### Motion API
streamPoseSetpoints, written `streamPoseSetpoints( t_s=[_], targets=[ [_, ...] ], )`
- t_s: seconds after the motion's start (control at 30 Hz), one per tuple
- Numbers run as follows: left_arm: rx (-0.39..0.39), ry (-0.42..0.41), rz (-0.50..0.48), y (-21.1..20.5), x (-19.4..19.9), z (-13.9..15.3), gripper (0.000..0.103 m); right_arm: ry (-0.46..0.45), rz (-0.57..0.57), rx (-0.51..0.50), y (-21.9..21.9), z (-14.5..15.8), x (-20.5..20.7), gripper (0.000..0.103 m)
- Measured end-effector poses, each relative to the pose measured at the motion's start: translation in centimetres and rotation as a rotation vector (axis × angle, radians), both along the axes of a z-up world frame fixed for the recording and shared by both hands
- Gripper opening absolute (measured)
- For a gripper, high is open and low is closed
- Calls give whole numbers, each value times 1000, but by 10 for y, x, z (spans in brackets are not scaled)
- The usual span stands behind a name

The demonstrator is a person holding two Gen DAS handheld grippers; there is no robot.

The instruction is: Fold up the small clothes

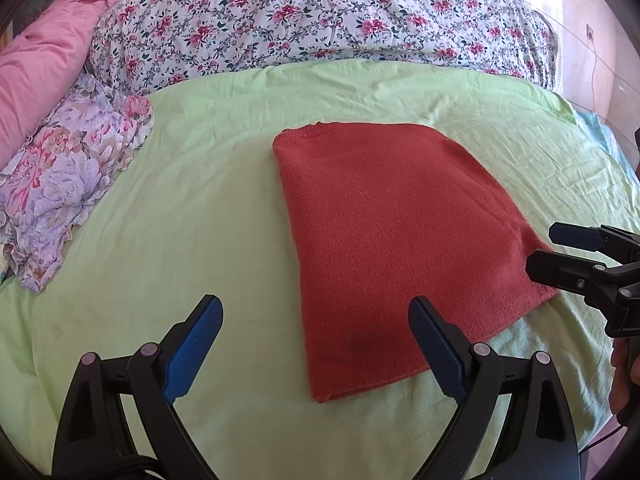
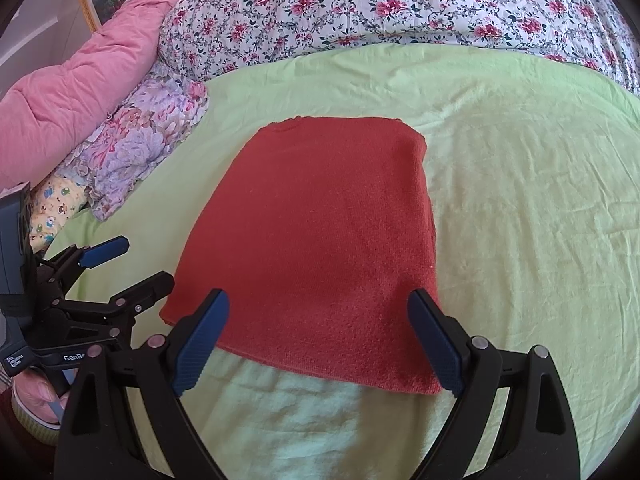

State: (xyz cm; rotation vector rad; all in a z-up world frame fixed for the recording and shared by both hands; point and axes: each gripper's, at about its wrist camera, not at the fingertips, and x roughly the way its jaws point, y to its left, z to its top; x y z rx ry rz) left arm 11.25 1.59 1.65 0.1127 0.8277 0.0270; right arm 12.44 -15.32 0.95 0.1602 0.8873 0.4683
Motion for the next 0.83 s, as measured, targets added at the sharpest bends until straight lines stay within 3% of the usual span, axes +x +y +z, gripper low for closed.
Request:
streamPoseSetpoints(
  t_s=[0.83],
  targets=[
    [7,7,10,1,2,6,94,8,-14,23,-4,0,-1,91]
  ],
)
